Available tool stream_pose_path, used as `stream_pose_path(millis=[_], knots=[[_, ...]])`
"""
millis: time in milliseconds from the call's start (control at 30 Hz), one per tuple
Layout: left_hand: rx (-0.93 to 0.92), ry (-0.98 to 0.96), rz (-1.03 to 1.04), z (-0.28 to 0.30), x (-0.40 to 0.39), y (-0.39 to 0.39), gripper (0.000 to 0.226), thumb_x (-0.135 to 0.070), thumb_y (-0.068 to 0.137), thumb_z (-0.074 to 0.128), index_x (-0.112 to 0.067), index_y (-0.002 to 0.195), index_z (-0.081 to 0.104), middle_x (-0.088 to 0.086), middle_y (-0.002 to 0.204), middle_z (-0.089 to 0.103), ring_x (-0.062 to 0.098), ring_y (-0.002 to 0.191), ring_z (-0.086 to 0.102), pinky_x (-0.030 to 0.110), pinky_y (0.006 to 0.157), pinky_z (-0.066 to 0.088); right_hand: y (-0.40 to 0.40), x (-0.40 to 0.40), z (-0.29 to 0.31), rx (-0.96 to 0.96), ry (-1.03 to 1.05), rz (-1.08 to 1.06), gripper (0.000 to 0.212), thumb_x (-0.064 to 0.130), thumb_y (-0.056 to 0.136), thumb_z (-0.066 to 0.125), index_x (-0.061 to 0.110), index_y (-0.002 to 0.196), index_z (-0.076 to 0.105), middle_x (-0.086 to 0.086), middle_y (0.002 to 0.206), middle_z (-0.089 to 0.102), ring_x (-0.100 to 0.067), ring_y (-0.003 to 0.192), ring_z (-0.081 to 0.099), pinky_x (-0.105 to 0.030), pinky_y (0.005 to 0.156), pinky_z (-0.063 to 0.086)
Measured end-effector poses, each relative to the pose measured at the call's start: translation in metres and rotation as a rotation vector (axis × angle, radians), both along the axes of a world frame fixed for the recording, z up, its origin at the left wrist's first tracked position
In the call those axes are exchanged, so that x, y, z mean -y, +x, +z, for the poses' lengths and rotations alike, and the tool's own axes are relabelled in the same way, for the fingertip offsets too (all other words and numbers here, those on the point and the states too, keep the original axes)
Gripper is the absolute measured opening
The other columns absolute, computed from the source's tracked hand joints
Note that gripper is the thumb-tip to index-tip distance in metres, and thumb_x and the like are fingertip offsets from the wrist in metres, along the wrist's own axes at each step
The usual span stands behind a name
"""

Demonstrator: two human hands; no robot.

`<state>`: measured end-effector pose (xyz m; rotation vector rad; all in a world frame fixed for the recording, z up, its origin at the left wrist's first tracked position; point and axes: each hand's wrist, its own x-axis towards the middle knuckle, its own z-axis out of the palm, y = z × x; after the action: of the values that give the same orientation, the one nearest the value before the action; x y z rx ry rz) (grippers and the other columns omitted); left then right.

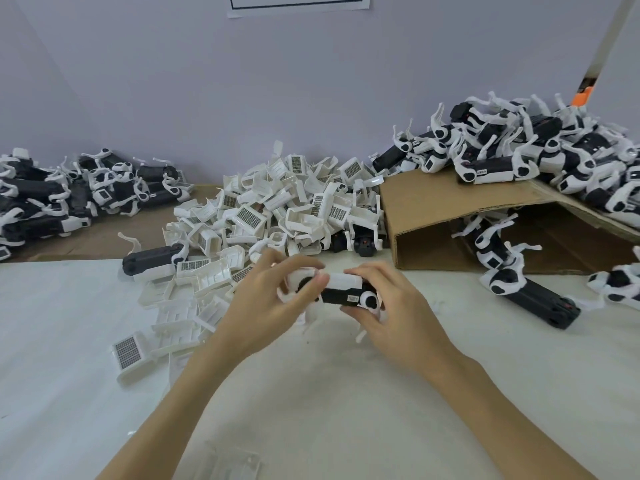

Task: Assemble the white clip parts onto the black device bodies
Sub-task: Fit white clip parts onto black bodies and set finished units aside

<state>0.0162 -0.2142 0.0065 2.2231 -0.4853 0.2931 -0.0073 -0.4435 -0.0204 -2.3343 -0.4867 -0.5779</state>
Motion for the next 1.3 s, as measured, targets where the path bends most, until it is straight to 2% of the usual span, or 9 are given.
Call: stream_pose_path(millis=[67, 167, 433, 600, 800, 967, 1067, 1200, 1300], knots=[[-0.114, -0.06, -0.172, 0.001, 0.001, -0.003, 0.048, -0.077, 0.086, 0.063, -0.053, 0.128, 0.063, -0.016, 0.125, 0.056, 0.004, 0.111, 0.063, 0.021, 0.091, 0.053, 0.0, -0.001, 0.001, -0.03, 0.027, 0.004, 0.039, 0.035, 0.093, 0.078, 0.02, 0.126, 0.064, 0.013, 0.119, 0.057, -0.009, 0.101, 0.061, -0.029, 0.084, 0.053], [-0.037, -0.044, -0.183, -0.006, 0.005, -0.002, 0.051, -0.052, 0.084, 0.084, -0.046, 0.129, 0.061, -0.013, 0.13, 0.055, 0.013, 0.112, 0.063, 0.027, 0.089, 0.057, -0.002, -0.006, 0.002, -0.039, 0.059, 0.01, 0.046, 0.038, 0.09, 0.079, 0.014, 0.126, 0.066, 0.006, 0.116, 0.062, -0.014, 0.101, 0.064, -0.028, 0.085, 0.054], [-0.009, -0.104, -0.116, -0.018, 0.016, -0.003, 0.035, -0.035, 0.093, 0.079, -0.044, 0.122, 0.061, -0.008, 0.119, 0.053, 0.016, 0.092, 0.059, 0.024, 0.071, 0.054, -0.004, -0.012, 0.008, -0.063, 0.112, 0.001, 0.038, 0.033, 0.088, 0.082, 0.014, 0.117, 0.067, 0.003, 0.107, 0.066, -0.015, 0.1, 0.06, -0.035, 0.085, 0.052], [0.012, -0.127, -0.135, -0.016, 0.018, -0.006, 0.033, -0.028, 0.093, 0.08, -0.036, 0.119, 0.061, -0.008, 0.112, 0.057, 0.014, 0.099, 0.056, 0.025, 0.07, 0.053, -0.007, -0.011, 0.01, -0.089, 0.072, -0.023, 0.033, 0.035, 0.089, 0.082, 0.017, 0.11, 0.066, 0.006, 0.102, 0.067, -0.021, 0.096, 0.061, -0.044, 0.082, 0.052], [0.009, -0.116, -0.176, -0.01, 0.019, -0.009, 0.032, -0.023, 0.094, 0.08, -0.027, 0.121, 0.063, -0.028, 0.103, 0.056, 0.014, 0.099, 0.055, 0.038, 0.073, 0.055, -0.011, -0.011, 0.011, -0.065, 0.065, -0.021, 0.034, 0.037, 0.088, 0.083, 0.016, 0.108, 0.066, 0.005, 0.1, 0.066, -0.019, 0.094, 0.06, -0.043, 0.079, 0.052], [0.031, -0.105, -0.188, -0.008, 0.017, -0.01, 0.036, -0.026, 0.094, 0.079, -0.028, 0.125, 0.062, -0.012, 0.113, 0.054, 0.016, 0.094, 0.056, 0.036, 0.076, 0.055, -0.01, -0.009, 0.004, -0.079, 0.085, 0.037, 0.036, 0.032, 0.091, 0.08, 0.016, 0.117, 0.06, 0.006, 0.108, 0.063, -0.016, 0.099, 0.061, -0.04, 0.082, 0.054], [0.098, -0.052, -0.271, -0.008, 0.011, -0.011, 0.035, -0.028, 0.097, 0.075, -0.026, 0.128, 0.06, 0.0, 0.122, 0.051, 0.022, 0.108, 0.058, 0.037, 0.09, 0.054, -0.012, -0.007, 0.002, -0.288, 0.287, 0.21, 0.032, 0.031, 0.096, 0.073, 0.023, 0.117, 0.051, 0.012, 0.108, 0.066, -0.015, 0.101, 0.068, -0.036, 0.083, 0.057], [0.143, 0.026, -0.246, -0.008, 0.009, -0.012, 0.046, -0.059, 0.1, 0.054, -0.039, 0.141, 0.05, -0.015, 0.129, 0.051, 0.013, 0.12, 0.057, 0.013, 0.091, 0.045, -0.011, -0.01, 0.005, -0.318, 0.499, 0.273, 0.021, 0.038, 0.1, 0.065, 0.022, 0.113, 0.058, 0.008, 0.104, 0.072, -0.019, 0.099, 0.072, -0.032, 0.084, 0.059], [0.058, -0.071, -0.177, -0.01, 0.014, -0.013, 0.053, -0.067, 0.1, 0.046, -0.047, 0.148, 0.036, -0.016, 0.104, 0.065, 0.01, 0.099, 0.065, 0.016, 0.081, 0.048, -0.012, -0.015, 0.006, -0.305, 0.542, 0.229, 0.027, 0.035, 0.099, 0.07, 0.027, 0.124, 0.063, 0.011, 0.11, 0.074, -0.016, 0.102, 0.073, -0.032, 0.083, 0.06]])
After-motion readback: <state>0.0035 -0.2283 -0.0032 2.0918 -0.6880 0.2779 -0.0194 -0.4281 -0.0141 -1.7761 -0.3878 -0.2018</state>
